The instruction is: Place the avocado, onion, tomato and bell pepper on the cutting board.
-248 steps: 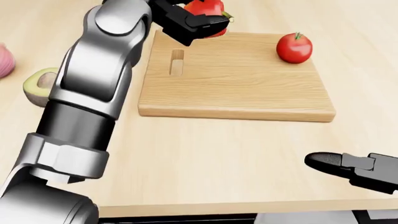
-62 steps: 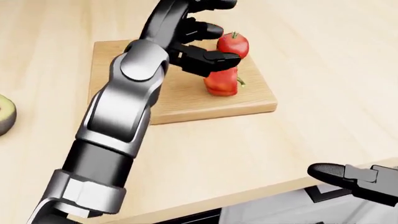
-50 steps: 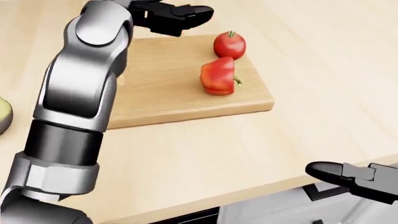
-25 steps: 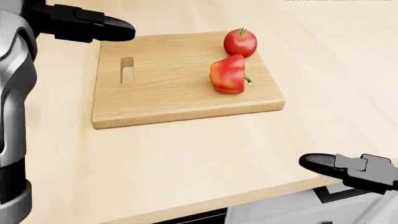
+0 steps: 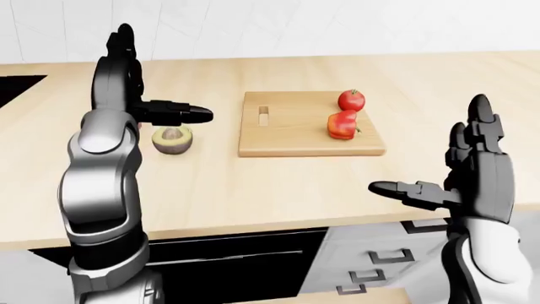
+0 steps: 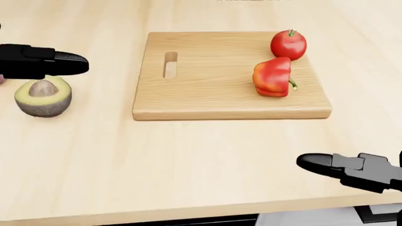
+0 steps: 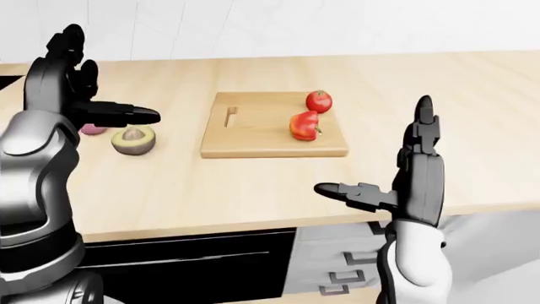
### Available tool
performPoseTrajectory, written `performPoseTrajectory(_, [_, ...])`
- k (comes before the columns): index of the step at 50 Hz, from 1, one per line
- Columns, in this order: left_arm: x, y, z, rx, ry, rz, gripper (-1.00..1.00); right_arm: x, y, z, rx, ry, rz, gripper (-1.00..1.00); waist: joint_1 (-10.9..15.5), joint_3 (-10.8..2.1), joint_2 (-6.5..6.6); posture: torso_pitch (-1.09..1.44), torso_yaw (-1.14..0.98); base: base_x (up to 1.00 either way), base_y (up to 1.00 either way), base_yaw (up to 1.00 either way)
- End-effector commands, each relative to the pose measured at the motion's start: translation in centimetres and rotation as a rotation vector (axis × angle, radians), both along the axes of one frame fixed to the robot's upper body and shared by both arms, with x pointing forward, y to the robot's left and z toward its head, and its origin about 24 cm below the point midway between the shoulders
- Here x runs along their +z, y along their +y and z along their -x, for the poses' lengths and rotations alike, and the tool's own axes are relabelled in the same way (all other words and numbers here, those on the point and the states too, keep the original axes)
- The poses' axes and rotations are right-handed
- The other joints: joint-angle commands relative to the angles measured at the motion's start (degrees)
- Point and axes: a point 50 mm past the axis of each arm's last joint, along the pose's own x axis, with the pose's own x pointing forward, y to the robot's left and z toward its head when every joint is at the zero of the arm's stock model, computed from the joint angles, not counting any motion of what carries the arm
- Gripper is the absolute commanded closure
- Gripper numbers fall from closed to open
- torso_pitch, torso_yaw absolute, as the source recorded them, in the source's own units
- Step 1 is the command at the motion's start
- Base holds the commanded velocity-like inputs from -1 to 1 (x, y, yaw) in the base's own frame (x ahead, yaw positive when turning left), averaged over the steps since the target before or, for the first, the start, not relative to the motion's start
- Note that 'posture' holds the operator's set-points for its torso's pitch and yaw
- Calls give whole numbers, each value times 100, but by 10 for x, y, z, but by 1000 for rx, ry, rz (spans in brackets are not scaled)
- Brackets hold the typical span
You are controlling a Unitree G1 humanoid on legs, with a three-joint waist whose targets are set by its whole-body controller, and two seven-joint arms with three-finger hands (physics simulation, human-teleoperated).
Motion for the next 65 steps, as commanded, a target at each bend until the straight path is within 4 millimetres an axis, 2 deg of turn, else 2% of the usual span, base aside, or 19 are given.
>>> performPoseTrajectory(1, [16,0,5,2,-85,-17,-100,13,1,5,-4,-75,29,-100,17,-115,8,0,-2,0,0,0])
performPoseTrajectory(13, [9,6,3,29,-80,-14,-100,17,0,6,-6,-81,30,-100,261,-98,-30,0,0,0,0,0])
performPoseTrajectory(30, [-1,14,-2,43,-70,3,-100,49,5,5,17,-136,51,-100,330,-93,-52,0,3,0,0,0])
performPoseTrajectory(37, [-12,12,-6,52,-57,9,-100,48,4,5,16,-138,49,-100,418,-95,-52,0,6,0,0,0])
performPoseTrajectory(41, [-25,9,-11,49,-45,24,-100,48,4,5,19,-138,49,-100,475,-105,-54,0,8,0,0,0])
performPoseTrajectory(54, [-40,8,-17,66,-31,48,-100,45,6,4,20,-130,45,-100,681,-138,-77,0,15,0,0,0])
performPoseTrajectory(65, [-46,12,-11,117,-15,38,-100,42,7,2,20,-124,46,-100,821,-152,-98,0,15,0,0,0])
